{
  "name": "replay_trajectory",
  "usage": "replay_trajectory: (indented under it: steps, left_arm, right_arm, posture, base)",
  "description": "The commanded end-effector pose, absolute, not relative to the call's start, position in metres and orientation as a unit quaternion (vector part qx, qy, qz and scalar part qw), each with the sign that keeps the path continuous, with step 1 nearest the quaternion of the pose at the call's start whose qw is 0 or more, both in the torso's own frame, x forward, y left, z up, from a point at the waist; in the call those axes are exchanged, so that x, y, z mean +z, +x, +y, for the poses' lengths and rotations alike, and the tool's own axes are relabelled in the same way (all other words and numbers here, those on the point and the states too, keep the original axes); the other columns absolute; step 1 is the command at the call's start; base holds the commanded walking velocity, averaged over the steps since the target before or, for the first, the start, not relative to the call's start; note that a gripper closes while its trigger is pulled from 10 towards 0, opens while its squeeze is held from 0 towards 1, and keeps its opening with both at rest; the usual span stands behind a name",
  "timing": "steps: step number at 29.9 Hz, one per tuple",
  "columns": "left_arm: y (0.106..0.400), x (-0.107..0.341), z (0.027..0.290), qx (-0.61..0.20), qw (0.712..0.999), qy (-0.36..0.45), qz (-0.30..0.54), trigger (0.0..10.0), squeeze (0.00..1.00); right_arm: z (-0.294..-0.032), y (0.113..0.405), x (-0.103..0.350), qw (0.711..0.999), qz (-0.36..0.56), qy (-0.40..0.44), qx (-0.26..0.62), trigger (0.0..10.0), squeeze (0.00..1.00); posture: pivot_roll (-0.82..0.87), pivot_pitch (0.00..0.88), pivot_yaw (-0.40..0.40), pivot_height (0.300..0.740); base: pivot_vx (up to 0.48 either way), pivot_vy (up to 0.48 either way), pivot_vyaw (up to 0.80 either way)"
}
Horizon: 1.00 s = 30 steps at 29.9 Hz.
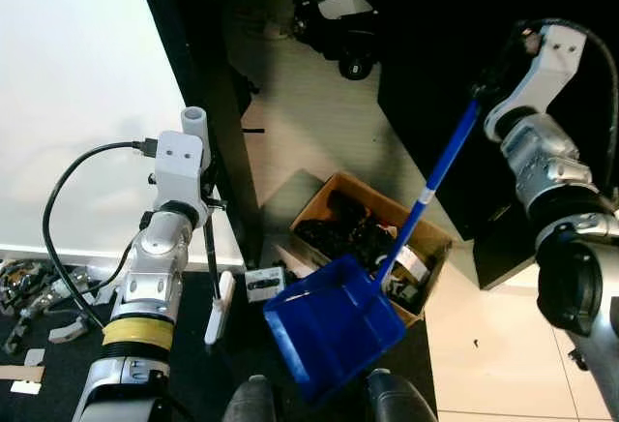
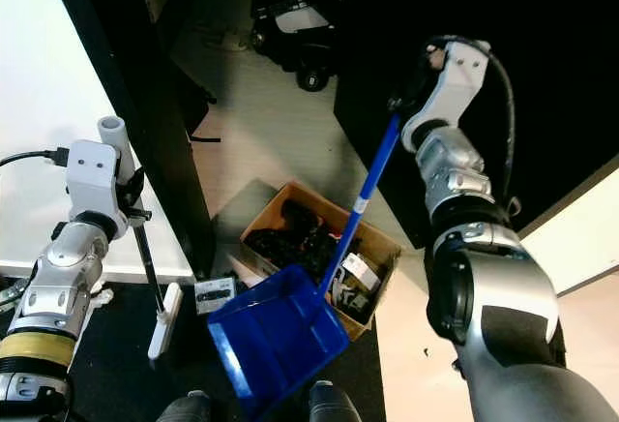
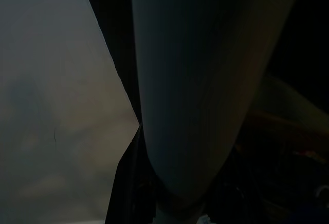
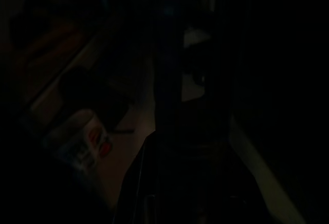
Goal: Sweep floor
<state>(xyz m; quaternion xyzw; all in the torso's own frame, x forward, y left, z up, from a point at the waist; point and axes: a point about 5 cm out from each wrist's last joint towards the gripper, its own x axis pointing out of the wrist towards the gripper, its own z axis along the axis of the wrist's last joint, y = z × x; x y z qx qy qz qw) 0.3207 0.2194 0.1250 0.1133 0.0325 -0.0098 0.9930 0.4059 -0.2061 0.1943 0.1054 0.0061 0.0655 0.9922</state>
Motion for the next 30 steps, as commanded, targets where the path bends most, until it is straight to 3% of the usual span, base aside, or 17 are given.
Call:
replay_trajectory:
  steps: [1, 7, 13, 30]
  left_arm:
    - [0.323, 0.129, 0.214, -0.019, 0.992, 0.125, 0.026, 10.0, 0.0]
    - [0.324, 0.129, 0.214, -0.017, 0.991, 0.132, 0.024, 10.0, 0.0]
    - [0.323, 0.122, 0.209, -0.016, 0.992, 0.12, 0.029, 10.0, 0.0]
    - [0.318, 0.114, 0.204, 0.0, 0.995, 0.093, 0.035, 10.0, 0.0]
  right_arm:
    - [-0.202, 0.404, 0.184, 0.991, 0.029, 0.112, 0.071, 10.0, 0.0]
    - [-0.199, 0.403, 0.183, 0.991, 0.029, 0.113, 0.072, 10.0, 0.0]
    - [-0.201, 0.402, 0.193, 0.993, -0.032, 0.112, 0.03, 10.0, 0.0]
    - [-0.17, 0.393, 0.185, 0.987, -0.067, 0.14, 0.034, 10.0, 0.0]
  posture:
    - [0.03, 0.084, -0.031, 0.74]
    - [0.02, 0.084, -0.028, 0.74]
    - [0.02, 0.089, -0.025, 0.74]
    - [0.02, 0.109, -0.038, 0.74]
  base:
    - [0.0, 0.0, 0.0]
    - [0.0, 0.0, 0.0]
    - [0.0, 0.0, 0.0]
    - [0.0, 0.0, 0.0]
